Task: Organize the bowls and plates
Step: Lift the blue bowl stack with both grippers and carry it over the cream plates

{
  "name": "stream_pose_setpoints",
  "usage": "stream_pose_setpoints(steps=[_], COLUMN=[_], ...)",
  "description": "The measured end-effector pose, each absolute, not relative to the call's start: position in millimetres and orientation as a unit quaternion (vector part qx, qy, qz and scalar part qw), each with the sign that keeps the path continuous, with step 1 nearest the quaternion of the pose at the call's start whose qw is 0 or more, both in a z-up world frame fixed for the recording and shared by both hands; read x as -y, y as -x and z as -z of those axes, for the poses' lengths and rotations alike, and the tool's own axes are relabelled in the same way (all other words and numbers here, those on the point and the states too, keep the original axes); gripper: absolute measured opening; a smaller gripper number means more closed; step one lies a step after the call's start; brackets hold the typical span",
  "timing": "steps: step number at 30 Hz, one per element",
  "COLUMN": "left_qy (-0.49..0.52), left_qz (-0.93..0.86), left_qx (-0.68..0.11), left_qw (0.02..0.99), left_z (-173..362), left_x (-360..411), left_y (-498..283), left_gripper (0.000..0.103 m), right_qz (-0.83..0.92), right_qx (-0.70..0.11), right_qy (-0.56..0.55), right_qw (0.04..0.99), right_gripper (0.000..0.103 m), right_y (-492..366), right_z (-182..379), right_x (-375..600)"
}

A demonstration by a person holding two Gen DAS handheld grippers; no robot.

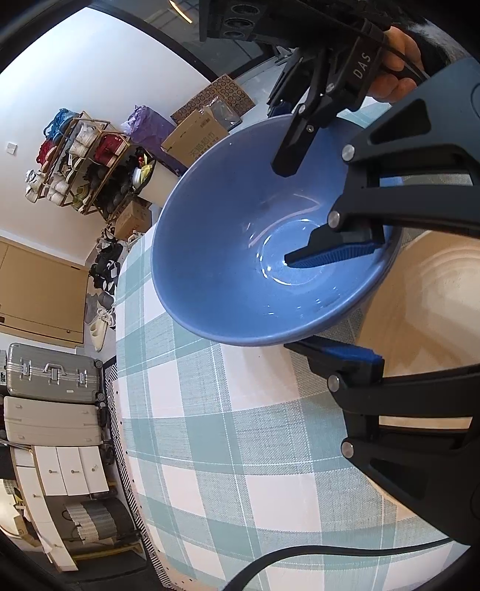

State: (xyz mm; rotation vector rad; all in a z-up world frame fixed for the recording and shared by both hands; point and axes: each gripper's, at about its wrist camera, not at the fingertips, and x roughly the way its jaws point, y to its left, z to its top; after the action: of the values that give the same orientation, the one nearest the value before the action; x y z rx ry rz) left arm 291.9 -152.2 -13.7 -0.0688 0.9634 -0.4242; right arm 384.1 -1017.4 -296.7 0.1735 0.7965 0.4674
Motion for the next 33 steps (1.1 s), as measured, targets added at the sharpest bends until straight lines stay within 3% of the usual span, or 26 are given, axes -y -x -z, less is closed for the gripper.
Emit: stream_pose_setpoints(steps=[33], left_qy=[0.045], left_qz=[0.198], left_qx=[-0.401], left_qw=[0.893], left_z=[-76], left_x=[125], left_y=[-211], left_gripper=[0.034], right_qz=[-0.234], right_qx=[-0.332], right_qy=[-0.065], right_qw=[0.911], right_gripper=[0.053], right_y=[-335], right_z=[234], right_x=[1005])
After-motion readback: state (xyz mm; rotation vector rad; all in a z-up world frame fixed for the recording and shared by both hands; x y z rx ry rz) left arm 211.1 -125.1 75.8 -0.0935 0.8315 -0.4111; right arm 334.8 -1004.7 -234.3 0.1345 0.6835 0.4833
